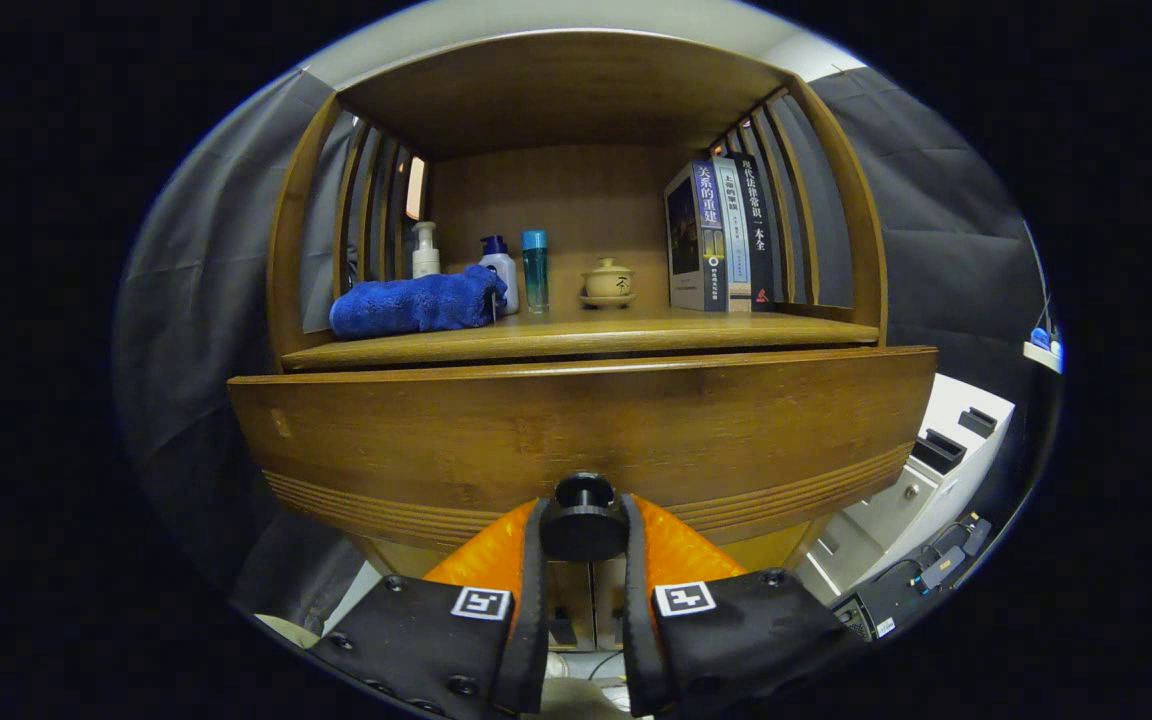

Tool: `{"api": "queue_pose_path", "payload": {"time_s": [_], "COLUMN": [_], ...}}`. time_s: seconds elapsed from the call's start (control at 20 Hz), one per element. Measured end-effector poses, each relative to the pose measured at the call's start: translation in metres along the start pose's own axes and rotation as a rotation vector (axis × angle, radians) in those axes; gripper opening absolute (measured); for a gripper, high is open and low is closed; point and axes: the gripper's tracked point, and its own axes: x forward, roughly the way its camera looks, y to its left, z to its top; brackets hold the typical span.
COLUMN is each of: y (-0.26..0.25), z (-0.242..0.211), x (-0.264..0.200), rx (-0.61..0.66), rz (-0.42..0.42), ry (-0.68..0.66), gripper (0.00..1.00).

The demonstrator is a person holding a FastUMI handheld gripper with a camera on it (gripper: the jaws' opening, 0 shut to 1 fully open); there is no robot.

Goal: Pull open the drawer, take out the items inside it, and place them on the countertop above the cabinet.

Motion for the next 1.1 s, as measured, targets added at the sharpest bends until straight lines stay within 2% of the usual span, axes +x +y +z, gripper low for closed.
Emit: {"api": "queue_pose_path", "payload": {"time_s": [0.55, 0.85, 1.1], "y": [0.0, 0.001, 0.002], "z": [-0.015, -0.023, -0.028], "x": [-0.047, -0.072, -0.088], "rx": [-0.016, -0.014, -0.018], "rz": [0.002, -0.009, -0.009], "ry": [0.0, 0.002, 0.015], "gripper": [0.39, 0.31, 0.31]}}
